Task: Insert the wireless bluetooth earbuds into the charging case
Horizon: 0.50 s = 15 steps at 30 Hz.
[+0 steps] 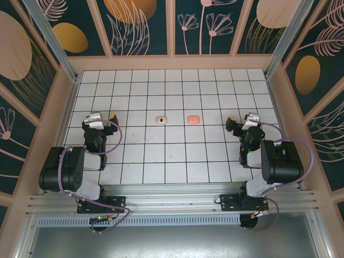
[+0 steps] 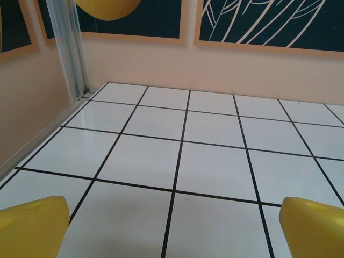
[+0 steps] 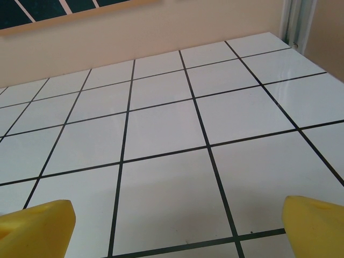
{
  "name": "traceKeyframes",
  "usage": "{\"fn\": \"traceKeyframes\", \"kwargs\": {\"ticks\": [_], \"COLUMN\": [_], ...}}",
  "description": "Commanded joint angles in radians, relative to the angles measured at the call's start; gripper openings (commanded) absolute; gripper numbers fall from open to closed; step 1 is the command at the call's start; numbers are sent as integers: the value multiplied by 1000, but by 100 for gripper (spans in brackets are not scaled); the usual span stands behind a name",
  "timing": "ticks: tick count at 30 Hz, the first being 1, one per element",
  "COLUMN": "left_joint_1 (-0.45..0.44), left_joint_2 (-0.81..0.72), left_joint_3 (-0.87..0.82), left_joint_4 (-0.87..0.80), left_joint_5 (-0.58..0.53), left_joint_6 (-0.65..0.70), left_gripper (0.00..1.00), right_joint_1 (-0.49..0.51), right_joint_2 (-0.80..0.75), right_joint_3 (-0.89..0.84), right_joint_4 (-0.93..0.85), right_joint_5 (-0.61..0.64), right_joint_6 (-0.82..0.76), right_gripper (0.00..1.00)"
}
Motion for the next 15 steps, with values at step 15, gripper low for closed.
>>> {"fn": "traceKeyframes", "kwargs": {"ticks": [15], "left_joint_1": [1], "left_joint_2": [12], "left_joint_3": [20], "left_joint_4": [0], "left_joint_5": [10], "left_joint_6": [14], "left_gripper": [99], "right_joint_1": [5], "right_joint_2": [1], "right_joint_3": [14], "right_joint_4": [62], "right_joint_5": [1], "right_joint_6": [-22], "right_gripper": [99]}}
